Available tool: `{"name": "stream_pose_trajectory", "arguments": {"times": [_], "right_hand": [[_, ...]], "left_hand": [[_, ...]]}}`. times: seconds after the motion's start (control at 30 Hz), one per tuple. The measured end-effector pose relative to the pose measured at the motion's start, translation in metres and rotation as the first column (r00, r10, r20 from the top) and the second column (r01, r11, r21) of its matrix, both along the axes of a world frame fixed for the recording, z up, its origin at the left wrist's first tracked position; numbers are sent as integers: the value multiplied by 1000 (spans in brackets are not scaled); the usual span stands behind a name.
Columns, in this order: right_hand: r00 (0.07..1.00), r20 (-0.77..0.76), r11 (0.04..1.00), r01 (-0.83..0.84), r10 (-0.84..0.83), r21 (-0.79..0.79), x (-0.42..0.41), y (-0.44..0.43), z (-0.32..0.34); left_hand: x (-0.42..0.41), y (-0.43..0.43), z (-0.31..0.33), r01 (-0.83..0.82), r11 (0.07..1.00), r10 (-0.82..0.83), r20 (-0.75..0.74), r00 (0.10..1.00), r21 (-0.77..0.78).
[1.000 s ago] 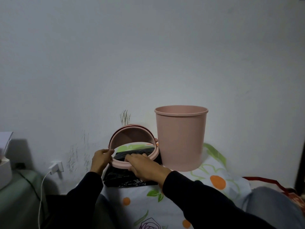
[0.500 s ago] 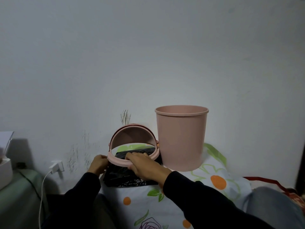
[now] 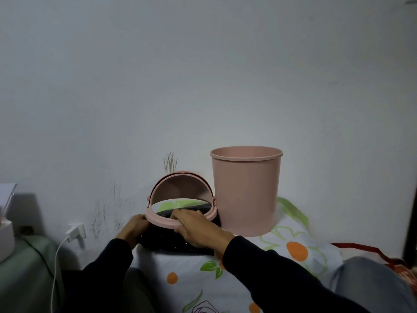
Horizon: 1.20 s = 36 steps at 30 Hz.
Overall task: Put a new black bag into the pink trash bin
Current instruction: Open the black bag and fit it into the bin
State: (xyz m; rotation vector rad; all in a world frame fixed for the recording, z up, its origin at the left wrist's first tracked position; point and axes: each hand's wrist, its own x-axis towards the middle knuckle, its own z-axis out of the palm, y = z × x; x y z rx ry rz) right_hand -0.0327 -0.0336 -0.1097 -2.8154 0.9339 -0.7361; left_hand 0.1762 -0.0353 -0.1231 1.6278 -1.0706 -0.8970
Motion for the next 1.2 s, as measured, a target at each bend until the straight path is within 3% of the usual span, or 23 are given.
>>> {"name": "stream_pose_trajectory", "arguments": {"times": [0.23,0.37,0.73,1.2], "right_hand": [[1000,16,1000,1,-1,0,1,-1,-2],[1000,7,1000,12,-13,8,2,-1,-7],[998,-41,997,56,-54,60,1,-4,-20],[990,-119,993,88,-79,74,4,-6,-34]], "left_hand": [[28,-12,4,-355,921,331,-157,930,-158],[12,12,25,-506,807,510,-73,857,-304],[-8,12,43,-366,701,529,102,843,-613],[-30,18,76,-275,656,530,170,831,-703]]}}
